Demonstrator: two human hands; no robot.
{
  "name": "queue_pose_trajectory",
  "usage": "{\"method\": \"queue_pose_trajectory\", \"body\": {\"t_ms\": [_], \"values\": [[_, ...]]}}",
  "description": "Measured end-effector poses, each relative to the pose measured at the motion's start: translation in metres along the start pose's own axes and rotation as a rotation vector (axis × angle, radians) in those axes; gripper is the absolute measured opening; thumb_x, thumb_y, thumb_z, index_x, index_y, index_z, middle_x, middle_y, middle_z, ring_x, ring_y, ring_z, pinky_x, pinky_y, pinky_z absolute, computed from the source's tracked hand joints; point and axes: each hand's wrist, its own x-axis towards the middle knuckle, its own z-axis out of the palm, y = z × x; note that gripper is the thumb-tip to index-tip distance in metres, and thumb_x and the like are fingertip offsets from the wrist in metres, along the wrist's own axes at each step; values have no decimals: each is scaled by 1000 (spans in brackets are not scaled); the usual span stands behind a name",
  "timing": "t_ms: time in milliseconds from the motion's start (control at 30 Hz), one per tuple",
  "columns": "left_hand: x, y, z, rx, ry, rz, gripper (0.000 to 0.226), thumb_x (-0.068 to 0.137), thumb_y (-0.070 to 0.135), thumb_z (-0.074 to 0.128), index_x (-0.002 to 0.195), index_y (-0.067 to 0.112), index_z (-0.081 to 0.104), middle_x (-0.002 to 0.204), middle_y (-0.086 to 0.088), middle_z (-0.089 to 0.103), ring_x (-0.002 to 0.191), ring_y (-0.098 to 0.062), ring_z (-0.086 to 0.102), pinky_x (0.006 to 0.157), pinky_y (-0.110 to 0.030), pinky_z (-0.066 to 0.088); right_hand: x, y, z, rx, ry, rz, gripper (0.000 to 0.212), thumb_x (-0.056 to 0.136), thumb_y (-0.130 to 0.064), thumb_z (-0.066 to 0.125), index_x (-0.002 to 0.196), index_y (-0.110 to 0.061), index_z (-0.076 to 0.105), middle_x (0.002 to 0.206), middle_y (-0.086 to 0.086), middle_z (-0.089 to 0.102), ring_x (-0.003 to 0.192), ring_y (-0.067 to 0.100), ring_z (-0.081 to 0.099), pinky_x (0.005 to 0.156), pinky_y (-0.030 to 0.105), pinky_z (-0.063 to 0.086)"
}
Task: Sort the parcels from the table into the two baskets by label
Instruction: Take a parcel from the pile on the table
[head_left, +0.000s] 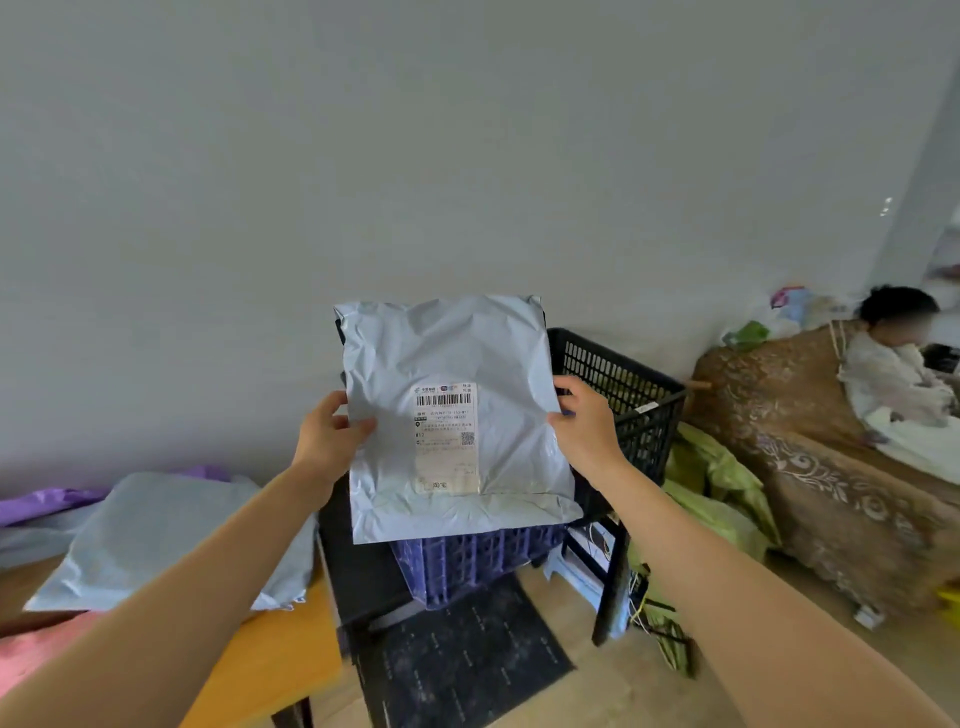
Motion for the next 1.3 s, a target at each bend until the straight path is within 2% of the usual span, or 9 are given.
{"method": "queue_pose_trajectory", "body": {"t_ms": [133, 233, 333, 467, 533, 767, 933, 1167, 1300], "values": [[-2, 5, 57, 29, -56, 20, 23, 90, 0, 63, 107, 15, 57, 88, -9, 64, 81, -27, 62, 77, -38, 53, 4, 31, -48, -37, 38, 53, 44, 88, 14, 47, 124, -10, 58, 112, 5, 65, 94, 16, 61, 64, 15, 44], [4, 9, 95, 59, -106, 37, 23, 90, -1, 63, 103, 18, 58, 93, -7, 65, 88, -28, 63, 83, -41, 53, 11, 51, -77, -65, 73, 75, 43, 90, 12, 47, 126, -10, 57, 108, -1, 60, 96, 13, 57, 60, 10, 41], [17, 13, 130, 67, -145, 57, 21, 91, -1, 62, 100, 18, 58, 91, -4, 64, 86, -25, 62, 74, -31, 53, 22, 70, -100, -77, 107, 87, 43, 89, 13, 47, 125, -9, 57, 109, 2, 61, 97, 14, 57, 63, 14, 43], [40, 16, 173, 53, -189, 59, 20, 91, -1, 61, 104, 14, 58, 92, -3, 64, 83, -20, 62, 64, -22, 47, 47, 95, -120, -87, 146, 85, 47, 86, 14, 50, 126, -11, 58, 120, 8, 65, 109, 23, 61, 88, 41, 54], [55, 16, 194, 38, -204, 48, 20, 91, -1, 61, 105, 13, 59, 92, -3, 66, 84, -20, 63, 65, -23, 49, 63, 104, -130, -109, 153, 89, 49, 87, 13, 50, 127, -13, 57, 123, 7, 63, 113, 23, 59, 92, 45, 52], [124, 17, 263, -20, -238, 35, 24, 90, -2, 62, 109, 12, 59, 100, -11, 66, 92, -29, 64, 69, -25, 51, 148, 136, -155, -148, 170, 55, 47, 86, 16, 49, 125, -9, 60, 115, 2, 62, 106, 14, 57, 91, 32, 51], [175, 18, 306, -41, -232, 30, 22, 90, -2, 62, 108, 10, 59, 96, -9, 65, 87, -26, 63, 67, -23, 52, 223, 159, -165, -160, 160, 40, 46, 85, 17, 49, 121, -7, 62, 105, 0, 64, 103, 20, 62, 90, 34, 51], [238, 13, 351, -16, -179, -17, 27, 90, -1, 63, 111, 15, 57, 99, -6, 64, 86, -22, 63, 65, -20, 48, 302, 194, -162, -133, 85, 49, 48, 86, 16, 47, 126, -9, 58, 112, 3, 64, 104, 18, 60, 87, 30, 51], [267, 11, 375, -6, -151, -29, 28, 89, -3, 63, 111, 14, 57, 101, -8, 64, 89, -25, 63, 74, -28, 50, 340, 215, -164, -125, 47, 69, 47, 88, 14, 47, 128, -9, 57, 111, 0, 60, 103, 15, 56, 87, 28, 49]]}}
